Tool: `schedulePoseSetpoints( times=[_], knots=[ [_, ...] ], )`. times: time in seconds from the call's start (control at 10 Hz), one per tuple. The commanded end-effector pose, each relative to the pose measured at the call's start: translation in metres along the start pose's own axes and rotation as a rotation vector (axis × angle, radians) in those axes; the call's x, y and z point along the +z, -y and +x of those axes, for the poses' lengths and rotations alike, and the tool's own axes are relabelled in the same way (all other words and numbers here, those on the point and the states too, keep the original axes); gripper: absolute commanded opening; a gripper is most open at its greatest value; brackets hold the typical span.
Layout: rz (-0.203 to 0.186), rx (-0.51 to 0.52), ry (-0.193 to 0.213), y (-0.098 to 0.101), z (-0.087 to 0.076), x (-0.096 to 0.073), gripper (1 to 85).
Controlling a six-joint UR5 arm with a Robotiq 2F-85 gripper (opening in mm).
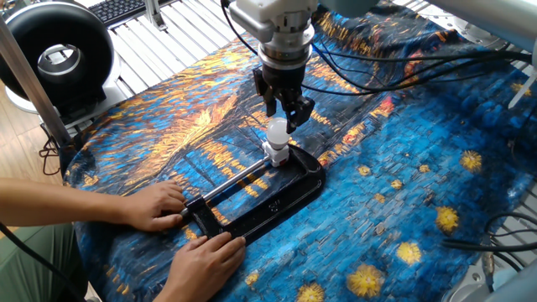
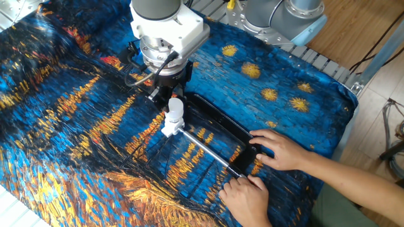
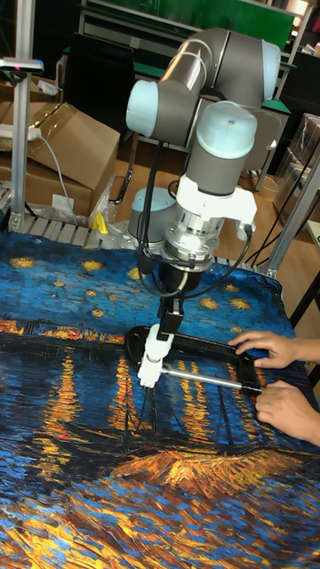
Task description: Install the light bulb by rotating it
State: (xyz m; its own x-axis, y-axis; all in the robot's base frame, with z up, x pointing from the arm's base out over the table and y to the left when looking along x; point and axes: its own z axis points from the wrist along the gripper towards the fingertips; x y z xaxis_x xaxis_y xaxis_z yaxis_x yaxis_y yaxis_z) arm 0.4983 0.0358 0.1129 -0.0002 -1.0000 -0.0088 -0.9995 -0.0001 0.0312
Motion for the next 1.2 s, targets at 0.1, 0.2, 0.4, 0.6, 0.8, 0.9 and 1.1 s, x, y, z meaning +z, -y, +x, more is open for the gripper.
schedulePoseSetpoints(
  times=[0.1, 0.2, 0.4, 0.6, 0.8, 0.9, 1.1],
  knots=[
    [0.012, 0.003, 0.008, 0.0, -0.002, 0.005, 54.7],
    [0.015, 0.003, 0.011, 0.0, -0.003, 0.006, 54.3],
    [0.024, 0.003, 0.011, 0.001, -0.002, 0.01, 53.3],
    [0.033, 0.007, 0.012, 0.003, -0.002, 0.013, 52.7],
    [0.044, 0.011, 0.02, 0.004, -0.004, 0.017, 51.7],
    [0.049, 0.011, 0.019, 0.005, -0.003, 0.018, 51.0],
    [0.055, 0.01, 0.019, 0.006, -0.003, 0.02, 49.7]
  ],
)
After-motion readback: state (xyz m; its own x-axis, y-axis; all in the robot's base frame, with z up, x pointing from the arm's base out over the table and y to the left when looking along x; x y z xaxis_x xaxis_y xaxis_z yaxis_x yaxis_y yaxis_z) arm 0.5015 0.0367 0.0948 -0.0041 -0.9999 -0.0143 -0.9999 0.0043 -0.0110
